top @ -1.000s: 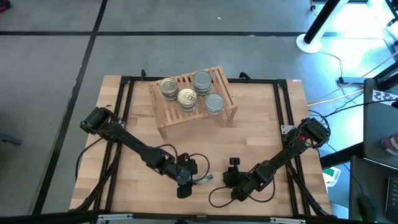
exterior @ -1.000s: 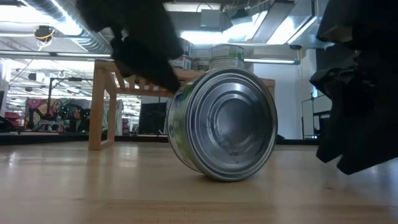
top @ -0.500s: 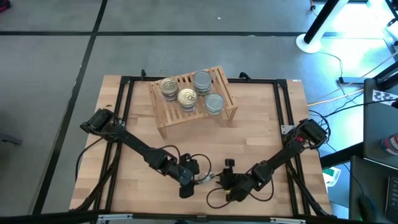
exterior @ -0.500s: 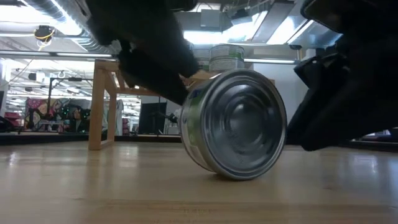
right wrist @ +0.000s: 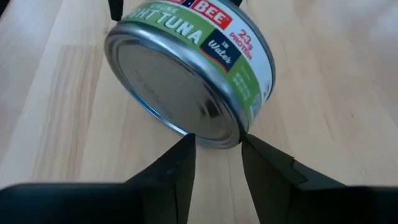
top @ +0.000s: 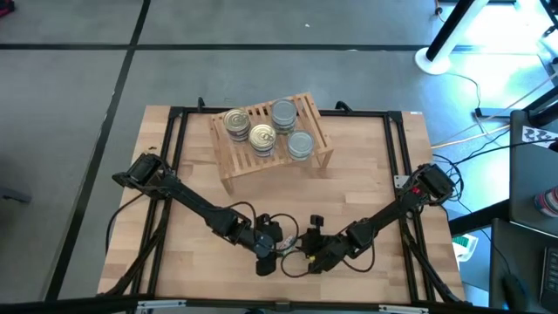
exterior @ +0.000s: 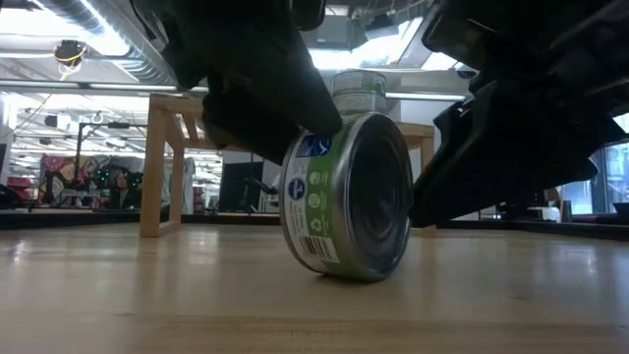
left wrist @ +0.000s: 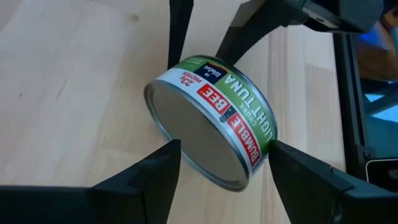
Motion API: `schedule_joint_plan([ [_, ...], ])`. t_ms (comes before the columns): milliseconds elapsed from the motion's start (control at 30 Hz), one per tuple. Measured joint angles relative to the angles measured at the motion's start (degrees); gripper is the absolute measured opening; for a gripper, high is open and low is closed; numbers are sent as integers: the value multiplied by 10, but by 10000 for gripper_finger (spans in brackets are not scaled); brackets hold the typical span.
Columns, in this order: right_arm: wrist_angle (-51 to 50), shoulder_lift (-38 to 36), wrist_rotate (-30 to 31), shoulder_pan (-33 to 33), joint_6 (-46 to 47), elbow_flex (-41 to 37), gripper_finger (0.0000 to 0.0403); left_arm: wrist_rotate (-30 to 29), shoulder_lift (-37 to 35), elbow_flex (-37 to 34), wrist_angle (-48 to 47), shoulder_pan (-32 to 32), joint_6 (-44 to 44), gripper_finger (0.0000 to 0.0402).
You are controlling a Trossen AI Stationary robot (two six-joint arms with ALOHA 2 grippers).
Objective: Stack canned seafood by type on shelf
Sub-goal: Stack the green tuna can on top of the green tuna can on the shelf
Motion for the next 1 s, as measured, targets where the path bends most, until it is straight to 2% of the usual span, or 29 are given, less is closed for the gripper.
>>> schedule_joint_plan([
  [233,20,0,17,-3,21,0,131,-9,0,0,-5,5,9,238],
  [600,13,0,22,-3,119,0,131,-9,-2,1,-30,19,43,238],
  [867,15,0,14,-1,122,0,131,-17,-29,1,-101,21,61,238],
  [1000,14,0,4,-1,123,0,131,-21,-31,0,-100,20,63,238],
])
